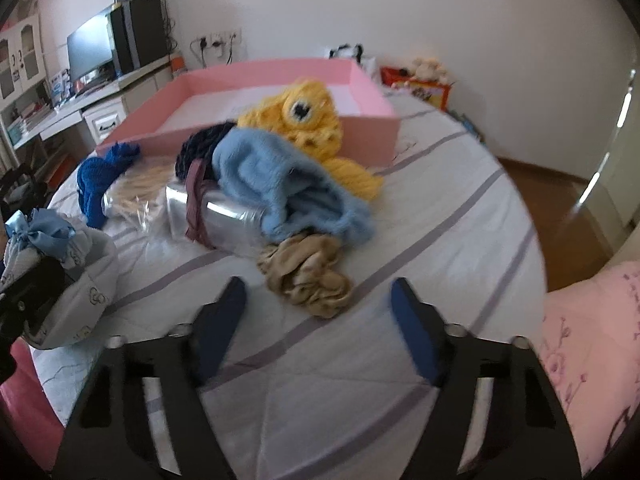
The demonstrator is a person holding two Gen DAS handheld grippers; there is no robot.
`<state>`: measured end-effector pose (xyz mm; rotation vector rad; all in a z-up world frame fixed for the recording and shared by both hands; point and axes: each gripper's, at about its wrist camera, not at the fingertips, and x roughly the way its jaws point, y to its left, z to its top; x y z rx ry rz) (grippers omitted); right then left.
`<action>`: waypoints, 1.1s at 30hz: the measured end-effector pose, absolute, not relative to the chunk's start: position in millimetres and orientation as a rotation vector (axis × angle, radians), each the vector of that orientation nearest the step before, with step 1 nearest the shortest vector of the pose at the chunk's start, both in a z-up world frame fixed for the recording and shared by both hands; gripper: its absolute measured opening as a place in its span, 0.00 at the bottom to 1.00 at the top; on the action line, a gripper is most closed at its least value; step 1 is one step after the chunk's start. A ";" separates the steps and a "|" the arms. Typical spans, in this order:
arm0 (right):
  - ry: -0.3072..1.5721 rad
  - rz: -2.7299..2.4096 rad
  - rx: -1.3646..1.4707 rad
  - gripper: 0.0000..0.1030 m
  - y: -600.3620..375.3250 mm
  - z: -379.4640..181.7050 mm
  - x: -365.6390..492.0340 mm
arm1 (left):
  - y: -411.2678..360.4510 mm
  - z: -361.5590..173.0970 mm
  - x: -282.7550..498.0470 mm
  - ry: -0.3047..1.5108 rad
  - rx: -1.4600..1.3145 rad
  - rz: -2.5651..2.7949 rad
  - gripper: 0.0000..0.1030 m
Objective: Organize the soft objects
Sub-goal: 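Grasp the blue-ribboned cloth bag with the left tool while the right tool grasps the tan scrunchie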
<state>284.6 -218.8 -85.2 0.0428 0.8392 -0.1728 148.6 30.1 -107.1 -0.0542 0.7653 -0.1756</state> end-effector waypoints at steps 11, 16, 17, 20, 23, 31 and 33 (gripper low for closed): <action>0.821 -0.165 0.096 0.24 -228.3 -86.2 283.2 | 33.5 -113.0 157.3 0.777 -0.063 -0.186 0.79; 0.823 -0.156 0.110 0.22 -232.5 -84.7 280.7 | 32.5 -117.8 162.3 0.781 -0.074 -0.176 0.82; 0.823 -0.156 0.114 0.22 -233.5 -84.7 280.5 | 30.7 -118.1 163.5 0.777 -0.066 -0.176 0.83; 0.823 -0.157 0.114 0.22 -232.8 -84.3 279.4 | 26.6 -121.8 166.9 0.771 -0.052 -0.169 0.89; 0.823 -0.153 0.114 0.22 -231.9 -83.3 277.6 | 24.9 -126.2 171.0 0.783 -0.053 -0.161 0.79; 0.802 -0.150 0.122 0.22 -232.4 -74.5 269.2 | 28.5 -120.8 168.5 0.780 -0.063 -0.172 0.73; 0.788 -0.151 0.120 0.22 -231.0 -70.4 265.4 | 29.3 -118.0 166.9 0.774 -0.066 -0.173 0.73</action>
